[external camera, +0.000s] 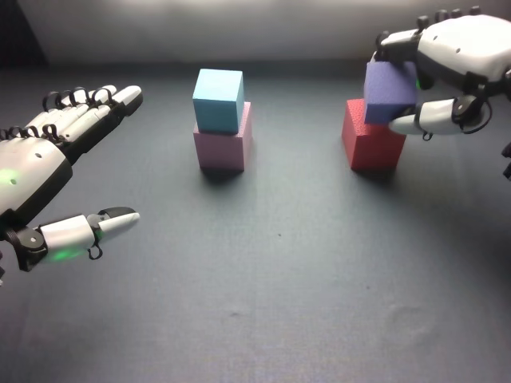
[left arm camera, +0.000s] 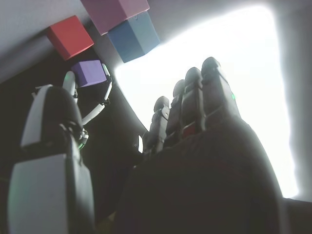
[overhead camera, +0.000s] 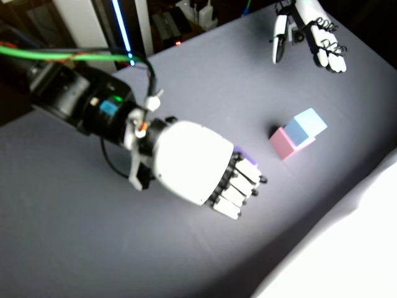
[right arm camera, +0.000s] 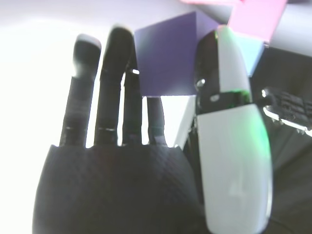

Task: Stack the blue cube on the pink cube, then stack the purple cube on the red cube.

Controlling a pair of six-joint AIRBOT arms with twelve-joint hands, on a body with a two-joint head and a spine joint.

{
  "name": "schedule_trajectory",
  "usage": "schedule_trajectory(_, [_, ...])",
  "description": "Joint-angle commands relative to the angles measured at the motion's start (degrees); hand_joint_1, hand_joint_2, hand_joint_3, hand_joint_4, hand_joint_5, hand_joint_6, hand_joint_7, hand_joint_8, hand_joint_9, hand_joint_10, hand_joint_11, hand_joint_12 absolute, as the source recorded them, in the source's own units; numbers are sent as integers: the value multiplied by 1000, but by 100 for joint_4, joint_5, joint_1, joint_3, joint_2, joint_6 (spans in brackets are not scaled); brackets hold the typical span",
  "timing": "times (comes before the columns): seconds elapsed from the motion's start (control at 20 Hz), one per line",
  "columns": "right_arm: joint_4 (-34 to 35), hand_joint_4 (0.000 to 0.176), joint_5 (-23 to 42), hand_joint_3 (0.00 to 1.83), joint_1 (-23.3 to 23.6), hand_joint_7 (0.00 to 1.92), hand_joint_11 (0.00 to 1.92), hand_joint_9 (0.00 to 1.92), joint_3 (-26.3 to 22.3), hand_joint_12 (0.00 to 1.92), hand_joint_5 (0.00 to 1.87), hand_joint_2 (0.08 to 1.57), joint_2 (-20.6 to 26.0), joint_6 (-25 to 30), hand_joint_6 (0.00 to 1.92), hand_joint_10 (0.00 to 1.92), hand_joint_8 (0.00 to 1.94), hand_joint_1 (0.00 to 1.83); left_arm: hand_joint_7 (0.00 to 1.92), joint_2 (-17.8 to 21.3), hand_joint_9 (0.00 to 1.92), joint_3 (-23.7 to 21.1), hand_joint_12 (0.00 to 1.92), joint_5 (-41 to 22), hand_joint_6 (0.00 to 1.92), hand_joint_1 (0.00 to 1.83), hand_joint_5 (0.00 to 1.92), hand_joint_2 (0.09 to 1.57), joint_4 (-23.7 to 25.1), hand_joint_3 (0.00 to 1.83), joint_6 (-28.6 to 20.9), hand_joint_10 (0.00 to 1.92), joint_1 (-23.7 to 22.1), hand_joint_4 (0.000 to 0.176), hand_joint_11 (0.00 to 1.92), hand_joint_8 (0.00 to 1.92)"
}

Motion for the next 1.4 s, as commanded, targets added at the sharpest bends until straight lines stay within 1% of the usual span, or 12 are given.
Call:
schedule_trajectory(0.0, [-17, 0, 585, 0, 101, 748, 621, 678, 45, 1918, 702, 1265, 17, -7, 1192, 1589, 1609, 1192, 0, -24, 0, 37, 0, -708, 0, 876, 0, 1139, 2, 1, -30, 0, -22, 143, 0, 0])
schedule_trajectory(0.35, [144, 0, 403, 0, 98, 762, 624, 674, 186, 1921, 707, 1260, -84, -56, 1174, 1601, 1600, 1201, 0, -33, 0, 38, 0, -726, 0, 819, 0, 1149, 6, 4, -49, 0, -3, 147, 0, 0])
schedule_trajectory(0.45, [163, 0, 327, 2, 98, 701, 807, 762, 243, 1921, 671, 1278, -148, -56, 1364, 1883, 1551, 1184, 0, -35, 0, 42, 0, -730, 0, 826, 0, 1150, 6, 3, -56, 0, -3, 138, 0, 0])
schedule_trajectory(0.5, [179, 0, 297, 1, 98, 728, 623, 597, 267, 1921, 547, 1308, -171, -56, 1398, 1638, 1611, 1173, 0, -37, 0, 45, 0, -731, 0, 828, 0, 1151, 6, 3, -61, 0, -3, 129, 0, 0])
schedule_trajectory(0.6, [214, 0, 260, 0, 96, 445, 6, 422, 289, 1551, 271, 1257, -189, -69, 257, 714, 190, 1076, 0, -41, 0, 48, 0, -732, 0, 782, 0, 1157, 6, 5, -68, 0, -3, 152, 0, 0])
schedule_trajectory(0.75, [238, 6, 243, 0, 95, 167, 0, 65, 290, 1217, 48, 1273, -189, -72, 8, 454, 2, 878, 0, -46, 0, 48, 0, -733, 0, 794, 0, 1156, 6, 2, -69, 0, -2, 159, 0, 0])
schedule_trajectory(0.85, [238, 31, 238, 0, 93, 71, 0, 80, 285, 1111, 1, 1252, -189, -72, 0, 211, 1, 835, 0, -49, 0, 47, 0, -737, 0, 796, 0, 1156, 6, 1, -71, 0, -2, 154, 0, 0])
schedule_trajectory(1.0, [239, 24, 239, 0, 93, 2, 0, 32, 267, 830, 0, 1252, -183, -72, 0, 56, 0, 813, 0, -47, 0, 45, 0, -745, 0, 797, 0, 1152, 6, 0, -75, 0, 0, 151, 0, 0])
schedule_trajectory(1.15, [239, 117, 247, 0, 93, 0, 0, 2, 227, 668, 0, 1246, -180, -72, 0, 4, 0, 738, 0, -47, 0, 41, 0, -751, 0, 790, 0, 1156, 6, 1, -83, 0, 1, 141, 0, 0])
schedule_trajectory(1.2, [239, 119, 263, 4, 93, 0, 0, 0, 198, 76, 0, 1267, -178, -78, 0, 0, 0, 574, 0, -46, 0, 39, 0, -752, 0, 781, 0, 1148, 5, 0, -87, 0, 2, 154, 0, 0])
schedule_trajectory(1.3, [238, 122, 359, 9, 93, 0, 0, 0, 117, 2, 0, 1289, -174, -89, 0, 0, 0, 566, 0, -46, 0, 35, 0, -757, 0, 794, 0, 1143, 4, 0, -89, 0, 3, 151, 0, 0])
schedule_trajectory(1.35, [238, 165, 435, 12, 93, 0, 0, 0, 50, 0, 0, 1300, -162, -91, 0, 0, 0, 522, 0, -45, 0, 29, 0, -762, 0, 774, 0, 1144, 4, 0, -89, 0, 4, 163, 0, 0])
